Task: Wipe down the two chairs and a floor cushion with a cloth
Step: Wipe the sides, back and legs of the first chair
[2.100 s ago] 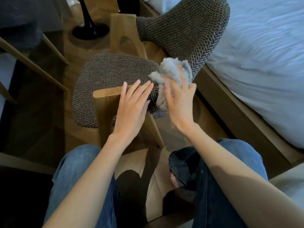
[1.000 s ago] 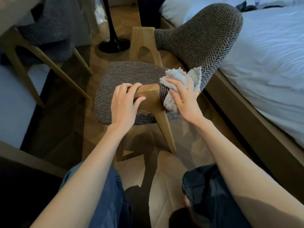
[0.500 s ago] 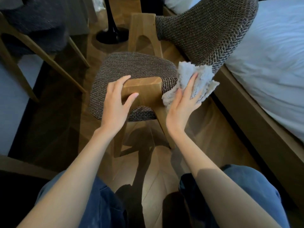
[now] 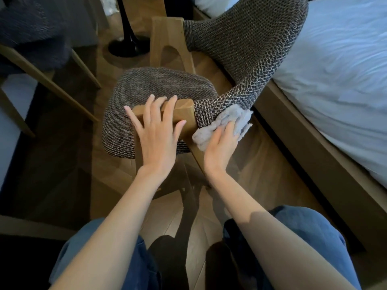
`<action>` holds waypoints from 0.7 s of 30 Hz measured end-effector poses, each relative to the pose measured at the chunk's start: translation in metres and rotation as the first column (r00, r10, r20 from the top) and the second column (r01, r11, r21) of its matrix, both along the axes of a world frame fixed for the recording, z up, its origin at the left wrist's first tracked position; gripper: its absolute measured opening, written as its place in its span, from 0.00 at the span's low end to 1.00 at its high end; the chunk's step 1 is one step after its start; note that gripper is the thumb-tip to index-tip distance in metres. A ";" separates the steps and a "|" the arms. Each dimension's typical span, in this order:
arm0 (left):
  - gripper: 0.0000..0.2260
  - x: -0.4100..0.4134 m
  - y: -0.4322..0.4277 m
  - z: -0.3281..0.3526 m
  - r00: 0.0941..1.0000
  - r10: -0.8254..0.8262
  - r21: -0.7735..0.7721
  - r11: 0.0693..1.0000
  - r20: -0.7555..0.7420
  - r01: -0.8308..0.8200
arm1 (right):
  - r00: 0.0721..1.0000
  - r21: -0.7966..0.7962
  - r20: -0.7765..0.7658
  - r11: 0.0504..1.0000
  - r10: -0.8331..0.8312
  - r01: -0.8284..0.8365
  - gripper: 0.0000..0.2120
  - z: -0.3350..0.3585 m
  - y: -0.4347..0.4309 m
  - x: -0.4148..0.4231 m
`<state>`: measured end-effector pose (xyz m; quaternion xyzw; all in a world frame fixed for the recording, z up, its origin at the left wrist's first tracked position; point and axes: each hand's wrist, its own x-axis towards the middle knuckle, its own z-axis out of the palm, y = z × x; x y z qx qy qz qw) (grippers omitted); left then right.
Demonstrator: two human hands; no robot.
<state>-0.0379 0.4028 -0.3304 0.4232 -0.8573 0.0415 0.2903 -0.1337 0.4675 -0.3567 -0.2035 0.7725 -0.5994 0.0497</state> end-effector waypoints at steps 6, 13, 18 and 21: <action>0.20 -0.014 0.003 0.003 0.996 -0.083 -0.066 0.994 0.034 0.085 | 0.981 -0.206 -0.183 0.978 -0.067 0.028 0.24 0.039 -0.007 -0.036; 0.18 -0.039 0.017 0.007 0.986 -0.153 -0.032 0.987 0.074 0.155 | 0.991 0.113 0.120 0.992 -0.064 0.050 0.13 -0.025 0.000 -0.030; 0.18 -0.052 0.017 0.016 0.978 -0.183 -0.012 0.983 0.102 0.185 | 0.968 -0.320 0.022 0.915 -0.251 0.245 0.22 0.033 0.001 -0.072; 0.18 -0.072 0.018 0.027 0.965 -0.226 0.022 0.974 0.131 0.225 | 0.976 -0.272 -0.121 0.952 -0.180 0.142 0.24 0.050 -0.004 -0.093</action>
